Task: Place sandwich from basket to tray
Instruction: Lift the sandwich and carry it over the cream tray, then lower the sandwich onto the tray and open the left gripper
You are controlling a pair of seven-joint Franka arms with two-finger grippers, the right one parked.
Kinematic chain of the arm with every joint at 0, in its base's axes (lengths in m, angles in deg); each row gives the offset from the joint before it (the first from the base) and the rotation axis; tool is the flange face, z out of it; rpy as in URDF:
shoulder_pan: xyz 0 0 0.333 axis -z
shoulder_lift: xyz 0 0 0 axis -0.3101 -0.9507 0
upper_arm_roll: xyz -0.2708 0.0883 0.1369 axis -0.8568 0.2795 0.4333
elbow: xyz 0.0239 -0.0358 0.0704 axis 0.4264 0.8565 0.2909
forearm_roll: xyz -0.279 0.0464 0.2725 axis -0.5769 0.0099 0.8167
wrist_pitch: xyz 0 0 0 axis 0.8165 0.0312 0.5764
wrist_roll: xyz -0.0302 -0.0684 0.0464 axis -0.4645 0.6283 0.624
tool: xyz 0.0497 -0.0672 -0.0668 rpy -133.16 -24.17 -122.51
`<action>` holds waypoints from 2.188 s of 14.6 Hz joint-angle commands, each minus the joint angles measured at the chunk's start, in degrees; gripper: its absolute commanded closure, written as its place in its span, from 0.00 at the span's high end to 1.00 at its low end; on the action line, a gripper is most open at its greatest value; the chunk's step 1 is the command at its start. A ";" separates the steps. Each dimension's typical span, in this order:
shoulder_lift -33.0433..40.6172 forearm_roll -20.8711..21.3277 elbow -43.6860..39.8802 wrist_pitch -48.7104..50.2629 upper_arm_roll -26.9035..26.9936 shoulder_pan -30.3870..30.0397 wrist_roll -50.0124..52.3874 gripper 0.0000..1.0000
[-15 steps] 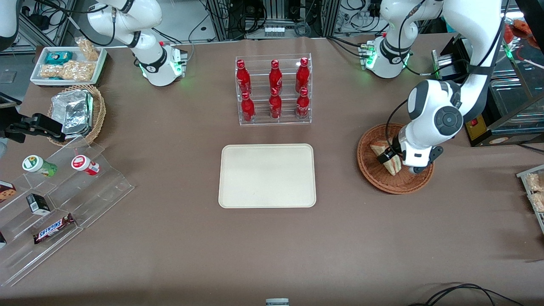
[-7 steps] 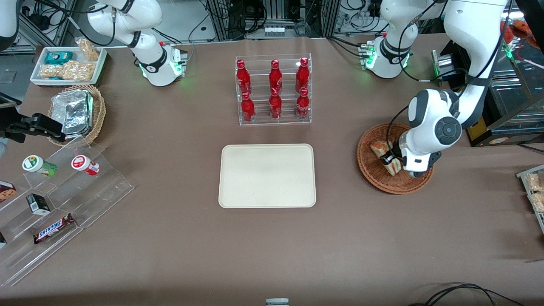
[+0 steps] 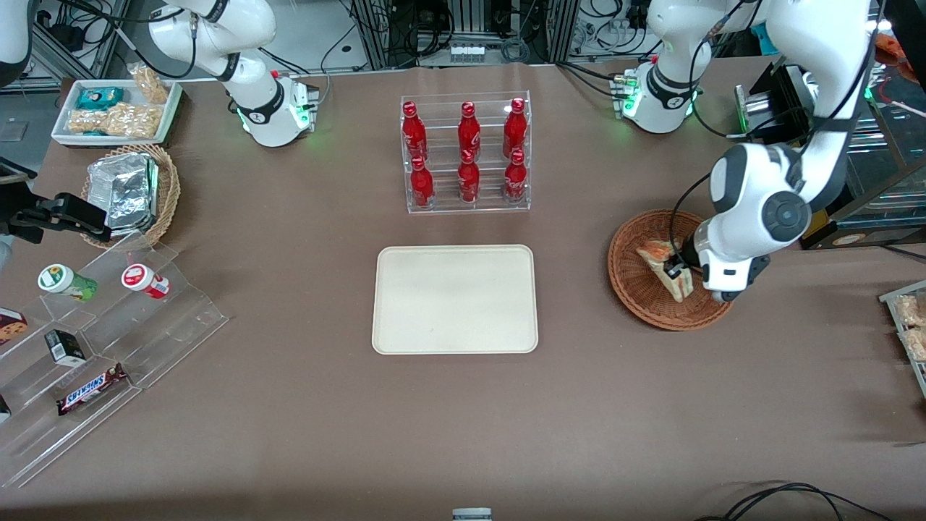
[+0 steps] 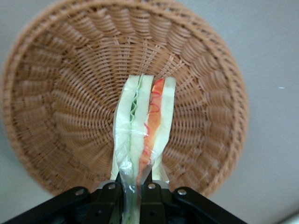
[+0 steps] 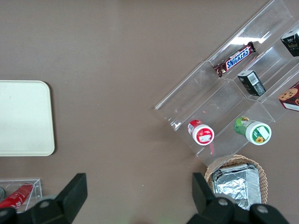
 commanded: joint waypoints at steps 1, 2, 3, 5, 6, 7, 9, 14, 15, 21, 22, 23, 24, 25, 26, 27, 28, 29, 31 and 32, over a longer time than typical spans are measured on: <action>3.47 0.11 -7.44 11.42 -2.20 1.57 -0.13 0.05; 2.86 0.11 -11.13 13.81 -3.52 3.14 0.66 0.05; 2.07 0.29 -13.17 14.09 -4.75 5.59 0.92 0.05; 0.05 0.46 -15.20 12.52 -5.12 11.13 0.85 0.05; -1.61 1.42 -16.25 10.42 -5.12 14.64 -0.20 0.06; -4.15 3.43 -18.52 8.66 -5.12 17.63 -1.43 0.06; -10.65 5.64 -25.11 8.38 -5.12 23.95 -1.53 0.07; -27.35 13.80 -40.67 8.29 -5.03 33.90 5.65 0.16; -29.99 15.48 -43.31 8.21 -5.03 35.14 7.67 0.17; -37.83 17.34 -48.43 1.62 -4.68 39.72 9.54 0.22; -38.45 17.34 -48.60 1.18 -4.76 39.81 9.37 0.33; -39.07 17.43 -49.30 1.09 -4.68 39.81 9.37 0.44; -39.42 17.43 -49.66 1.09 -4.68 39.90 9.37 0.58; -39.69 17.43 -49.92 1.00 -4.68 39.90 9.37 0.75; -39.69 17.52 -50.01 1.00 -4.68 39.90 9.37 0.93; -39.51 17.52 -50.01 1.09 -4.68 39.90 9.63 1.00; -39.08 17.60 -50.01 1.09 -4.59 39.90 10.41 1.00; -38.55 17.69 -50.10 1.35 -4.50 39.72 12.94 1.00; -35.22 18.57 -49.58 2.83 -3.10 39.46 14.64 1.00; -32.94 18.57 -49.49 5.02 -2.83 38.76 14.64 1.00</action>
